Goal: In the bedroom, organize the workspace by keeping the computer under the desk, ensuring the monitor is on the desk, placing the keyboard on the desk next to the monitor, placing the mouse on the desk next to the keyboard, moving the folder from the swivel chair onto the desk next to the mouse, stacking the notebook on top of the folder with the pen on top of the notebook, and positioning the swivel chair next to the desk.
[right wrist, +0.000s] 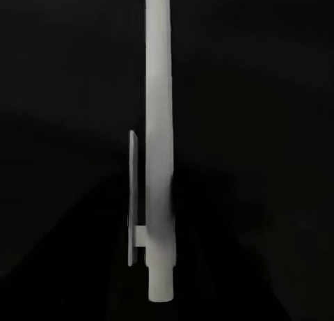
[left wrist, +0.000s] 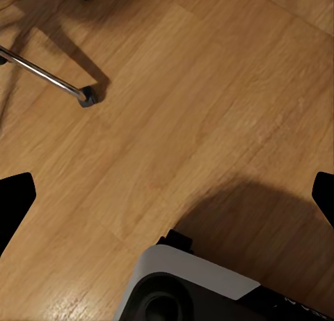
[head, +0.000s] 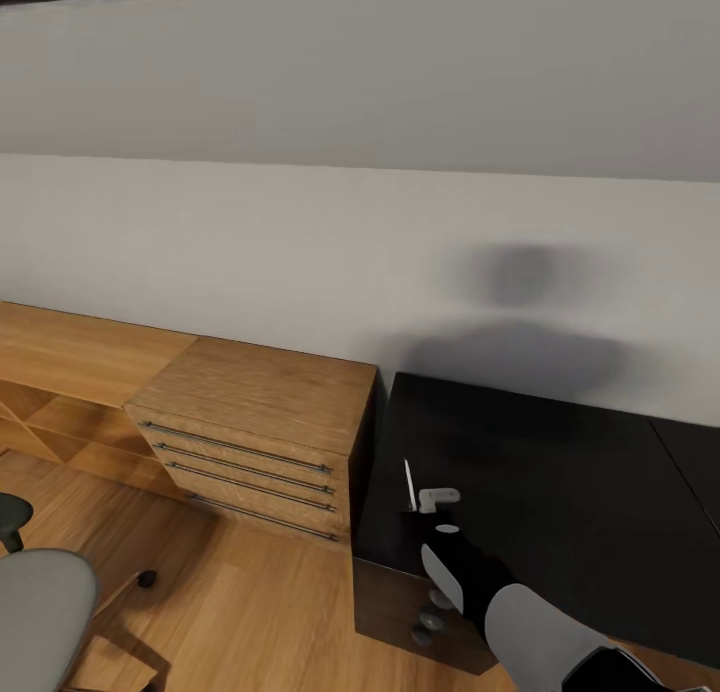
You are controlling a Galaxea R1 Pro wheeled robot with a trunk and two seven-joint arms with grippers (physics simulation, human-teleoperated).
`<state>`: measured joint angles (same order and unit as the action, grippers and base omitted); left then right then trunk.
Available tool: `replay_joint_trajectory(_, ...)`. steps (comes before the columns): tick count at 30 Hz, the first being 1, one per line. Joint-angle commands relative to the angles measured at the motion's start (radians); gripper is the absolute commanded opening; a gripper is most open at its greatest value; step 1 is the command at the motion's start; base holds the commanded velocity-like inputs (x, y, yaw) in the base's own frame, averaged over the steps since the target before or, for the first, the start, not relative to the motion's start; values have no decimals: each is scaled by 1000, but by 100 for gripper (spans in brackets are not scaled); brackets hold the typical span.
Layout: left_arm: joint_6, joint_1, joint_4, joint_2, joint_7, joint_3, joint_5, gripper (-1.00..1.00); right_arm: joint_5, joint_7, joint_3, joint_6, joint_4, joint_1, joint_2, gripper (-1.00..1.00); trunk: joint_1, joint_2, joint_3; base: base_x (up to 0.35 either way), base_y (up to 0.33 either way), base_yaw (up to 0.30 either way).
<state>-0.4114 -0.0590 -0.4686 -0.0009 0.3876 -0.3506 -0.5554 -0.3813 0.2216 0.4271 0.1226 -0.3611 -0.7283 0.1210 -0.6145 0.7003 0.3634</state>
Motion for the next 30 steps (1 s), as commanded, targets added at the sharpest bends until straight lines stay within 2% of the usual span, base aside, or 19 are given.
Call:
replay_joint_trajectory(1, -4, -1, 0, 1, 8, -8, -6, 100, -8, 11, 4, 8, 5, 0, -1, -100, 0, 1, 1, 0, 0, 0)
replay_joint_trajectory(25, -8, -1, -15, 2, 11, 0, -8, 100, -10, 9, -2, 5, -1, 0, -3, -100, 0, 1, 1, 0, 0, 0)
replay_joint_trajectory(30, -8, -1, -17, 2, 10, 0, -10, 100, -9, 9, -2, 3, -3, 0, -3, -100, 19, -34, -14, 0, 0, 0)
